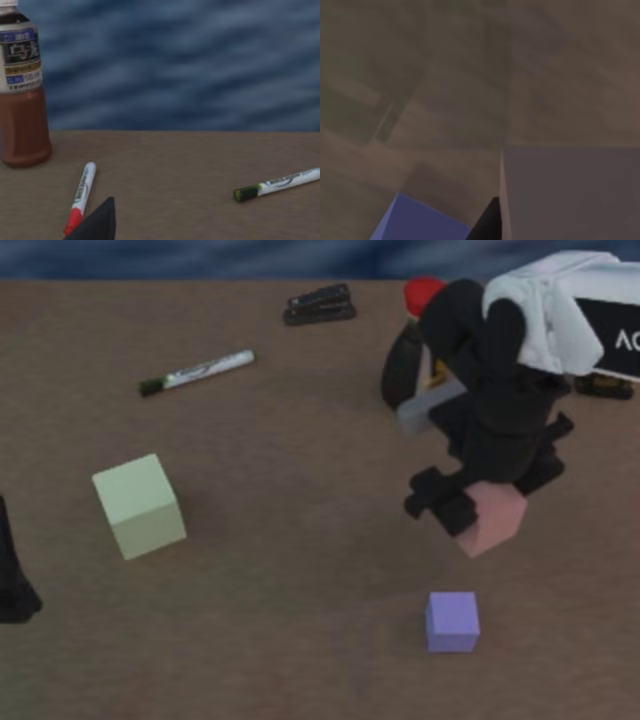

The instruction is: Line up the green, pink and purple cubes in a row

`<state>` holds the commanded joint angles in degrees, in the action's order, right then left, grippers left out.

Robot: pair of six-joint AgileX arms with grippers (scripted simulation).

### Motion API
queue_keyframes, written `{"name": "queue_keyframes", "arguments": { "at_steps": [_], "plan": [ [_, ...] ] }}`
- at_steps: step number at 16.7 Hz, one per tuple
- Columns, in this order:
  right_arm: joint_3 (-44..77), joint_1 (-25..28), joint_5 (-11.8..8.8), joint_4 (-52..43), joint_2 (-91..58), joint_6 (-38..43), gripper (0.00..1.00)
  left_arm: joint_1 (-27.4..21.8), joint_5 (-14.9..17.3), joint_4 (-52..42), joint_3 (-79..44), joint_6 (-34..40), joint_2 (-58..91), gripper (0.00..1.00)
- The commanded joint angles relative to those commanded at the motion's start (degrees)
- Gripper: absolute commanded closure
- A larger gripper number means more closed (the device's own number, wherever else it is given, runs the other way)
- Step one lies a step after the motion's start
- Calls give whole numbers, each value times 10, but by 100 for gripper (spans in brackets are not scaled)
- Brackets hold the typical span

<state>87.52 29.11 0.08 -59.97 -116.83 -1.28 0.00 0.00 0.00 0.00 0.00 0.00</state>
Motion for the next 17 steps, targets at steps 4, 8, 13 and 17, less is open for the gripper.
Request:
{"name": "queue_keyframes", "arguments": {
  "at_steps": [4,8,13,17],
  "plan": [
    [10,0,0,-14,9,0,100,0,0,0,0,0,0,0],
    [12,6,0,-15,5,22,100,0,0,0,0,0,0,0],
    [25,61,3,-31,3,160,100,0,0,0,0,0,0,0],
    [31,120,5,-47,6,315,100,0,0,0,0,0,0,0]
  ]
}}
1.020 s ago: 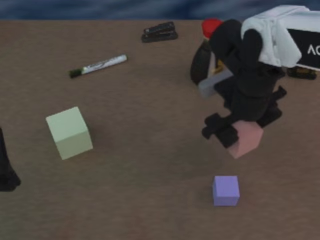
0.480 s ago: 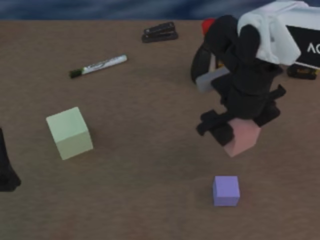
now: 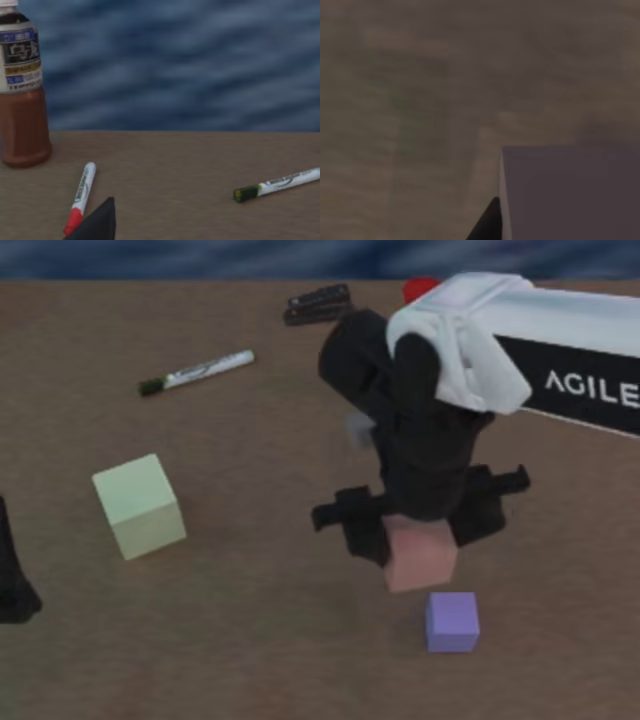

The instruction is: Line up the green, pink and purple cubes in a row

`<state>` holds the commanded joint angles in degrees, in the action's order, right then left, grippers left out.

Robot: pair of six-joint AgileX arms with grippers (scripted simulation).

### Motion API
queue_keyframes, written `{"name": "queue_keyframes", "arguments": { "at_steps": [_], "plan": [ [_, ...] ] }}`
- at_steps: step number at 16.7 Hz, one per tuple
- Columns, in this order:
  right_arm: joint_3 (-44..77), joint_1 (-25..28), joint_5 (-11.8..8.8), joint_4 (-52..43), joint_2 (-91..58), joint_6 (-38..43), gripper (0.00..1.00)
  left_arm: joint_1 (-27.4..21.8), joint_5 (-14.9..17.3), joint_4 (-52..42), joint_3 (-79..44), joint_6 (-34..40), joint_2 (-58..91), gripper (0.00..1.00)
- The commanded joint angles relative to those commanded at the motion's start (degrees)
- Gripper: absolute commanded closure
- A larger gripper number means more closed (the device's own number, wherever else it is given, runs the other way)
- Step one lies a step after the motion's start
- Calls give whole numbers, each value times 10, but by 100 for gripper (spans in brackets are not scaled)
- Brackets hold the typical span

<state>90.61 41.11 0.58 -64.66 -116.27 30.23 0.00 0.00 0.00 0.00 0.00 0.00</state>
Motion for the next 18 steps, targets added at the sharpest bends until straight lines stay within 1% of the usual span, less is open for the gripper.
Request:
{"name": "queue_keyframes", "arguments": {
  "at_steps": [3,6,13,18],
  "plan": [
    [4,38,2,-7,7,106,100,0,0,0,0,0,0,0],
    [5,62,3,-9,15,164,100,0,0,0,0,0,0,0],
    [-3,62,3,2,12,174,100,0,0,0,0,0,0,0],
    [-68,66,3,99,-16,174,100,0,0,0,0,0,0,0]
  ]
}}
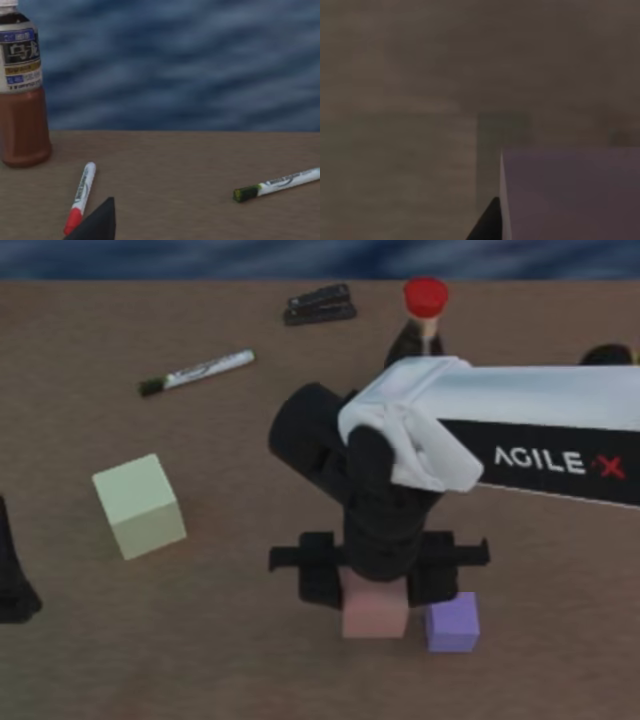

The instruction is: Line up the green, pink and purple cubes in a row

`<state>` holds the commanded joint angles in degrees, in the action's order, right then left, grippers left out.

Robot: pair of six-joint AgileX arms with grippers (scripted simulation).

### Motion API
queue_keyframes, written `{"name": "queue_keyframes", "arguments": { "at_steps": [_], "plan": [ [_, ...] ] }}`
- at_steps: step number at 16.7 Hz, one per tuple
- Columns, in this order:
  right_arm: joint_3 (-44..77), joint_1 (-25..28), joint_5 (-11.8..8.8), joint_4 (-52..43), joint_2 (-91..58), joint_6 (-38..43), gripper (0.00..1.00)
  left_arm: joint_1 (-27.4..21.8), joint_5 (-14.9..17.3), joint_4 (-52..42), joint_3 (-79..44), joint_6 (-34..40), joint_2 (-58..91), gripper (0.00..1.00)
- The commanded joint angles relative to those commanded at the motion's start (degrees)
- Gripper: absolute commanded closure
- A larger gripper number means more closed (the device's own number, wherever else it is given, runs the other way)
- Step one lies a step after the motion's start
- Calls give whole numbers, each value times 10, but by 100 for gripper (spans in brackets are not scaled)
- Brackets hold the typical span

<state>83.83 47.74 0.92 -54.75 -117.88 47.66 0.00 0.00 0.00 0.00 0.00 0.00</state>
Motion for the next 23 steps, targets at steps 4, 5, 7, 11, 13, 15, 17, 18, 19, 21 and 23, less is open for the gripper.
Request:
{"name": "queue_keyframes", "arguments": {
  "at_steps": [4,5,7,11,13,15,17,18,19,21,23],
  "plan": [
    [-25,2,0,36,-12,2,100,0,0,0,0,0,0,0],
    [-25,2,0,36,-12,2,100,0,0,0,0,0,0,0],
    [-25,2,0,36,-12,2,92,0,0,0,0,0,0,0],
    [-25,2,0,36,-12,2,62,0,0,0,0,0,0,0],
    [-25,2,0,36,-12,2,47,0,0,0,0,0,0,0],
    [-25,2,0,36,-12,2,32,0,0,0,0,0,0,0],
    [-25,2,0,36,-12,2,17,0,0,0,0,0,0,0],
    [-25,2,0,36,-12,2,10,0,0,0,0,0,0,0],
    [-25,2,0,36,-12,2,2,0,0,0,0,0,0,0],
    [-25,2,0,36,-12,2,0,0,0,0,0,0,0,0],
    [-25,2,0,36,-12,2,0,0,0,0,0,0,0,0]
  ]
}}
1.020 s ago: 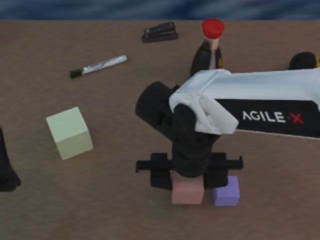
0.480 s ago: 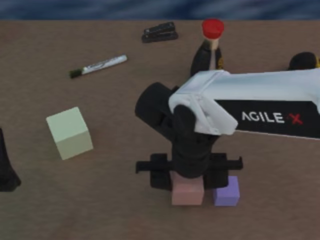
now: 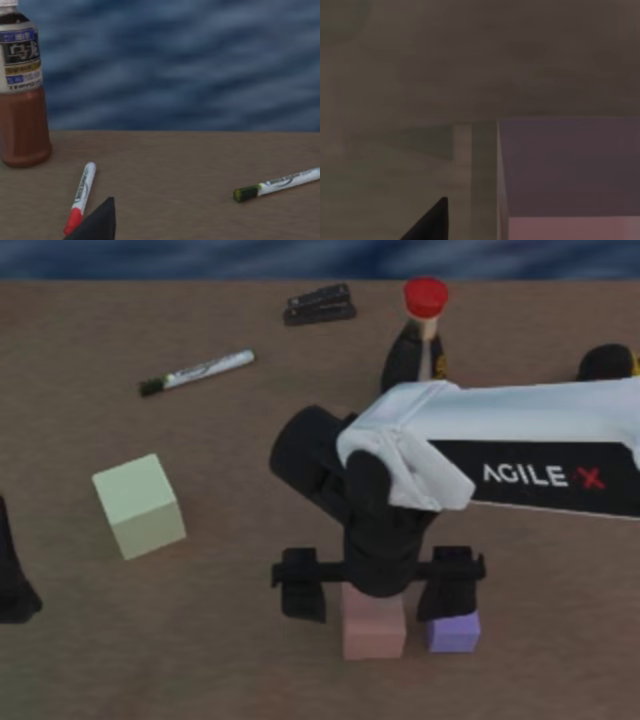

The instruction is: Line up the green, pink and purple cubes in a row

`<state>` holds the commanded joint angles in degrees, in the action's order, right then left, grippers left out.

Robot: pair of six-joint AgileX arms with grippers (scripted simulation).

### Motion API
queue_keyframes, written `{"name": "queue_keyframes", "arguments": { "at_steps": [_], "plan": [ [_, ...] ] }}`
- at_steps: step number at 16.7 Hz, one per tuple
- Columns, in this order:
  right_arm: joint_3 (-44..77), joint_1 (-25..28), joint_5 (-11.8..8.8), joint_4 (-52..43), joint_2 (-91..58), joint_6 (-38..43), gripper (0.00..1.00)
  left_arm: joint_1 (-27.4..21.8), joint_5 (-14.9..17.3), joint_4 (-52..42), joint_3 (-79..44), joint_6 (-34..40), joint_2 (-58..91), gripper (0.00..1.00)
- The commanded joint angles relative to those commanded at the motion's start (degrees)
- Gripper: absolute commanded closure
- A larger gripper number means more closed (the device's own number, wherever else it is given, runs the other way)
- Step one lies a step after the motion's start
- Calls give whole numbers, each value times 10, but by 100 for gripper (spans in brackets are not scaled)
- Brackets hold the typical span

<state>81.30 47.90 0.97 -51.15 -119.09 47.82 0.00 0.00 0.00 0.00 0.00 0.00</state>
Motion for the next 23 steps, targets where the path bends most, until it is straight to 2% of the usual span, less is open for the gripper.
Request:
{"name": "queue_keyframes", "arguments": {
  "at_steps": [6,14,19,23],
  "plan": [
    [2,-1,0,-2,1,0,0,0,0,0,0,0,0,0],
    [91,5,0,-138,45,0,0,0,0,0,0,0,0,0],
    [94,3,0,-141,46,0,0,0,0,0,0,0,0,0],
    [49,-25,20,-113,105,-28,0,-9,1,-37,-51,-29,51,0]
  ]
}}
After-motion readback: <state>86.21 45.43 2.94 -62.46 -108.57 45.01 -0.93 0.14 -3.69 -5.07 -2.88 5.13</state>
